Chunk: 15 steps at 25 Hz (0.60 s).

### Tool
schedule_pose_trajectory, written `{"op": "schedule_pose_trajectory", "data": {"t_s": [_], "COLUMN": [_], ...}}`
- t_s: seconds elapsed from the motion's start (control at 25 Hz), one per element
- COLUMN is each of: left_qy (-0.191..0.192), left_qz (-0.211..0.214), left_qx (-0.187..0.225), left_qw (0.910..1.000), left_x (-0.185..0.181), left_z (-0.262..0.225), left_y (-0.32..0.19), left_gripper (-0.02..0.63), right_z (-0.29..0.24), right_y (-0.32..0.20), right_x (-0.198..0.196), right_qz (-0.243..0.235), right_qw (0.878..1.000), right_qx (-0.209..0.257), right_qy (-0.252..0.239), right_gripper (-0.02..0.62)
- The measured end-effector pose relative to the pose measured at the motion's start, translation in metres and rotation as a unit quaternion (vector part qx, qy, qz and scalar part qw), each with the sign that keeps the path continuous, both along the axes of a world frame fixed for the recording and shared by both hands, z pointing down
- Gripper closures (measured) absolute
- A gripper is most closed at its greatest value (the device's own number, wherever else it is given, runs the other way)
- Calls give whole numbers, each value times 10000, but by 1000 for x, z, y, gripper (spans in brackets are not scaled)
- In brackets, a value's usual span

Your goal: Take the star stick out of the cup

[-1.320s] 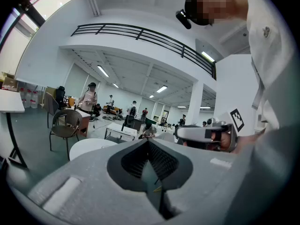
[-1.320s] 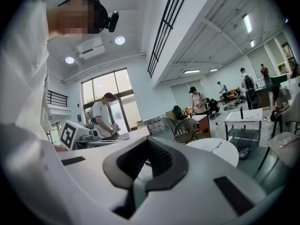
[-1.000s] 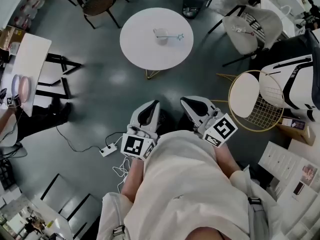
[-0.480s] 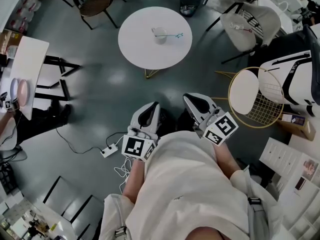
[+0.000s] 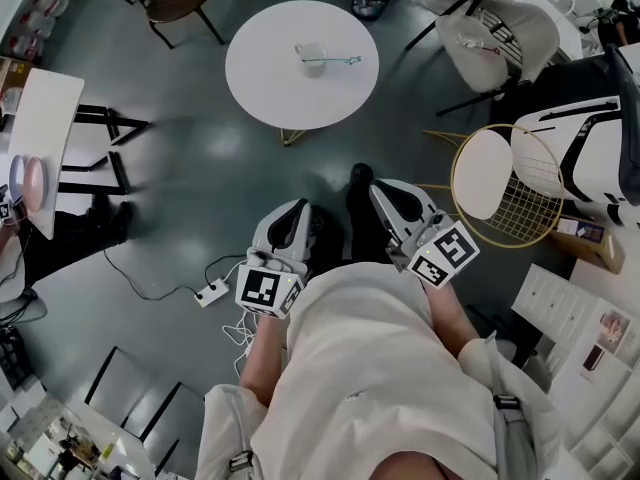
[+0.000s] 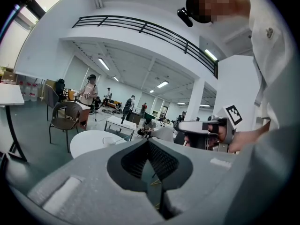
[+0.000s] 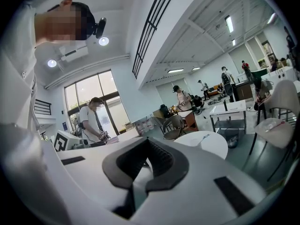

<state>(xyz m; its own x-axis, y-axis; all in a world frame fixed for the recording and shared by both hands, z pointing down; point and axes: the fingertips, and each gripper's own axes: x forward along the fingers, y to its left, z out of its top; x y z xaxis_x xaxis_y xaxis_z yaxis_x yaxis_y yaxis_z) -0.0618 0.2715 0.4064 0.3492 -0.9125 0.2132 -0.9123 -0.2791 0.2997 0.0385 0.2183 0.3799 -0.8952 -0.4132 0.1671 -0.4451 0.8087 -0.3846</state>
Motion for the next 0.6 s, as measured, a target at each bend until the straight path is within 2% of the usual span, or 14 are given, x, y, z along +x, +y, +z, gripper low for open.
{"op": "schedule_pose_trajectory", "data": {"t_s": [0.32, 0.6], "left_qy": [-70, -113], "left_qz": [-98, -108], "left_qx": [-38, -20], "left_qw": [9999, 9999], "left_x": [6, 18], "left_z": [-3, -14], "left_y": [-37, -94], "left_gripper": [600, 600], "right_z": [2, -12], "right_y": [-35, -100], "right_x": [3, 6], "right_qz": [-197, -292], "right_qw": [9998, 9994], "right_qx": [-31, 143], "right_qy": [-5, -106], "right_gripper": [588, 588]}}
